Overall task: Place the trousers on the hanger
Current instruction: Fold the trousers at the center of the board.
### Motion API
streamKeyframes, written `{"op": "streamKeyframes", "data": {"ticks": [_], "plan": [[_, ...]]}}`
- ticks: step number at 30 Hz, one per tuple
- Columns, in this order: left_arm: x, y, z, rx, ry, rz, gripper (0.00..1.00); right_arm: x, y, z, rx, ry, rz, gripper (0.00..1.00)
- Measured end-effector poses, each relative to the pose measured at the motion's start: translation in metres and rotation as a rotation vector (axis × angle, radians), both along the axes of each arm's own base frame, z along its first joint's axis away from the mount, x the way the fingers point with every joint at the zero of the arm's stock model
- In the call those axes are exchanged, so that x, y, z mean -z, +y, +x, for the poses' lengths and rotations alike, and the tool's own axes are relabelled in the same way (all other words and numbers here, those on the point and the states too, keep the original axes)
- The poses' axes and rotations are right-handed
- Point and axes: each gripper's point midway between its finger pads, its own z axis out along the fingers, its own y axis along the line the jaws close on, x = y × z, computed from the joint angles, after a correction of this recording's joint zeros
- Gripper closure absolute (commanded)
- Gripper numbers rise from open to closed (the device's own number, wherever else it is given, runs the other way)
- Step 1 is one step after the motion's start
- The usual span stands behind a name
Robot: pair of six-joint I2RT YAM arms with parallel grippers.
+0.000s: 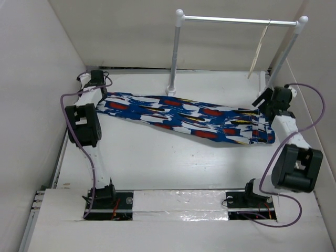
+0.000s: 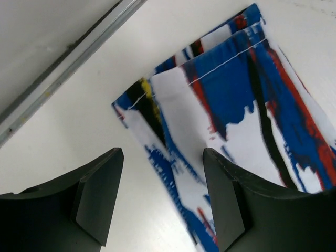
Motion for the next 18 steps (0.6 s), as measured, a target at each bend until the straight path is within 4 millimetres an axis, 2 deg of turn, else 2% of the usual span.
{"op": "streamKeyframes", "data": {"ticks": [4, 7, 9, 12, 18], "plan": [[-0.011, 0.008, -0.037, -0.035, -0.065, -0.118, 0.4, 0.008, 0.033, -0.028, -0.049, -0.07, 0.065, 0.19], [-0.022, 0.018, -0.054, -0.064, -0.118, -0.167, 0.39, 0.016, 0.057, -0.04, -0.112, -0.117, 0.112, 0.17], [-0.027, 0.02, -0.056, -0.067, -0.149, -0.188, 0.38, 0.02, 0.068, -0.048, -0.145, -0.14, 0.136, 0.15], [-0.026, 0.009, -0.051, -0.029, -0.173, -0.23, 0.35, 0.022, 0.076, -0.057, -0.179, -0.172, 0.15, 0.13], [-0.015, -0.018, -0.04, 0.053, -0.192, -0.337, 0.36, 0.005, 0.086, -0.069, -0.235, -0.263, 0.127, 0.12]]}}
